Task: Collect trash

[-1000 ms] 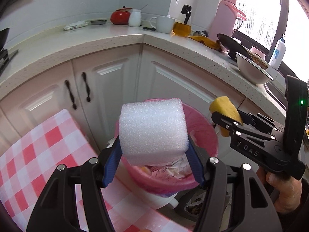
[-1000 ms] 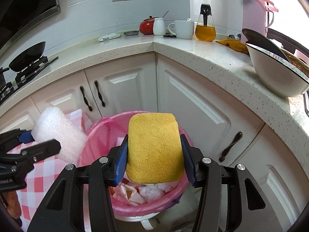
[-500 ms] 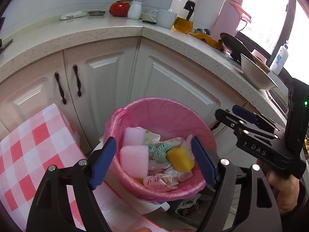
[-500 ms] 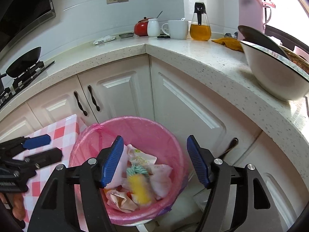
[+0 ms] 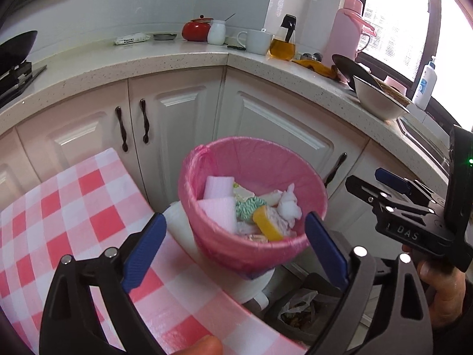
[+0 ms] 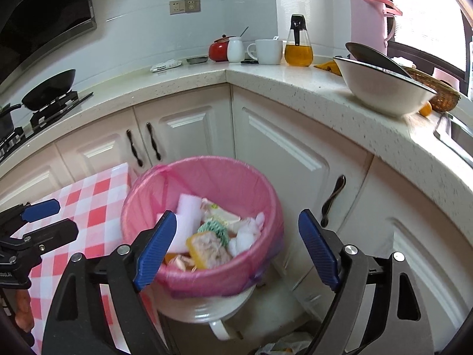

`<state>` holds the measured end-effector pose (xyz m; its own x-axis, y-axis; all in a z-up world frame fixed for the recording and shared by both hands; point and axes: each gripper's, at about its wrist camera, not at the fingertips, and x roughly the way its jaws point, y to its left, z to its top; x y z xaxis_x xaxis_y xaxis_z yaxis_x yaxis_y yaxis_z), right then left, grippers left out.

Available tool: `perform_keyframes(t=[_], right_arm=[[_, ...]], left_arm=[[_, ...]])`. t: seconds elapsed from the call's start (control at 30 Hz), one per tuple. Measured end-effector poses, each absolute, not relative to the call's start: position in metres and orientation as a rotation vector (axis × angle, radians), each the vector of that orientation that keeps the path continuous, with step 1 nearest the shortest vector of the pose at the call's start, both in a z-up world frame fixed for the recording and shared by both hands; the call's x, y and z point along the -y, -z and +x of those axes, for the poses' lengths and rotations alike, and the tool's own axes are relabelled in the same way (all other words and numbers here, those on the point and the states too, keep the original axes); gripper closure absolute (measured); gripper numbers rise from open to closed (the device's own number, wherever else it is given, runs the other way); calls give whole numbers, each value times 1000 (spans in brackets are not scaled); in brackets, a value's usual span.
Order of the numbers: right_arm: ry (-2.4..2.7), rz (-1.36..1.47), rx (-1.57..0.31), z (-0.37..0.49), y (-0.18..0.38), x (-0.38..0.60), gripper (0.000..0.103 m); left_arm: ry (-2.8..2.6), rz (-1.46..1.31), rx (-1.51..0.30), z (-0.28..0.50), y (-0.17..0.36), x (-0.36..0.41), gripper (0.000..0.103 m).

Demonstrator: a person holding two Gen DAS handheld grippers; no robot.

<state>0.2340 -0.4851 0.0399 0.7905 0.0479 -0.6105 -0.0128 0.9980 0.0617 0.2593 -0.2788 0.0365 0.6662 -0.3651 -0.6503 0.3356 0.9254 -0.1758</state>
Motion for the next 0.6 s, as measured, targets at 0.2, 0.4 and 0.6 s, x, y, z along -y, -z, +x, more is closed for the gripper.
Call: perform_keyframes(t=[0.2,0.4,0.6], right_arm=[[-57,66,-692,225,-28,481,21],[-71,62,-712,226,-24,478,21],[-73,72,-716,230,-23,478,21]], left_arm=[[391,-34,-760,248,-28,277,11],[394,-25,-780,251,-23,280,11],[396,-20,-784,253,-21,282,11]])
